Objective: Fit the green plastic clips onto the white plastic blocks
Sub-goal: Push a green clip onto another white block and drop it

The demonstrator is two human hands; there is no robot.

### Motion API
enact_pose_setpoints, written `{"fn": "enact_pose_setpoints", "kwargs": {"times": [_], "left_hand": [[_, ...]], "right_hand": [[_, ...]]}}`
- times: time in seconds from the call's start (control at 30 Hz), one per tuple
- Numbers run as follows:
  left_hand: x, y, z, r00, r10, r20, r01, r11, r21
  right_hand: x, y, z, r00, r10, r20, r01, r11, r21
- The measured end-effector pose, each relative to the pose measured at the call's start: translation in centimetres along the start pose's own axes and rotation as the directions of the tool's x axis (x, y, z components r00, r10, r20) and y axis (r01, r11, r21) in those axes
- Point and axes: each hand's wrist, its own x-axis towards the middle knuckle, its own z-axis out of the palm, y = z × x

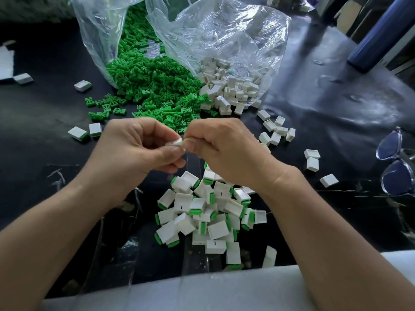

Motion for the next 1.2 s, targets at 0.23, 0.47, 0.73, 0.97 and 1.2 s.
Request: {"fn": "enact_pose_setpoints", "kwargs": {"times": [0.23, 0.47, 0.73, 0.97, 1.2], "left_hand": [[0.5, 0.1, -0.3, 0.998, -0.017, -0.057, 0.007, 0.985, -0.173], [0.3, 0.2, 0.0, 0.999, -0.048, -0.016, 0.043, 0.972, -0.232], [0.1, 0.2, 0.1, 0.998, 0.028, 0.052, -0.014, 0.969, -0.247], [-0.2, 0.3, 0.6, 0.999, 0.047, -0.004, -0.047, 0.984, -0.170], [-0.3, 0.2, 0.8, 0.998, 0.049, -0.035, -0.054, 0.982, -0.181]], "right_hand": [[0.5, -0.3, 0.5, 0.913, 0.383, 0.141, -0.367, 0.619, 0.695], [0.6, -1.7, 0.6, 0.853, 0.258, 0.453, -0.511, 0.240, 0.826], [0.5, -2.3, 0.6, 0.839, 0.292, 0.459, -0.528, 0.228, 0.818], [0.3, -2.6, 0.6, 0.834, 0.330, 0.442, -0.528, 0.244, 0.813], [0.3, -2.7, 0.7, 0.850, 0.330, 0.411, -0.508, 0.304, 0.806]]}}
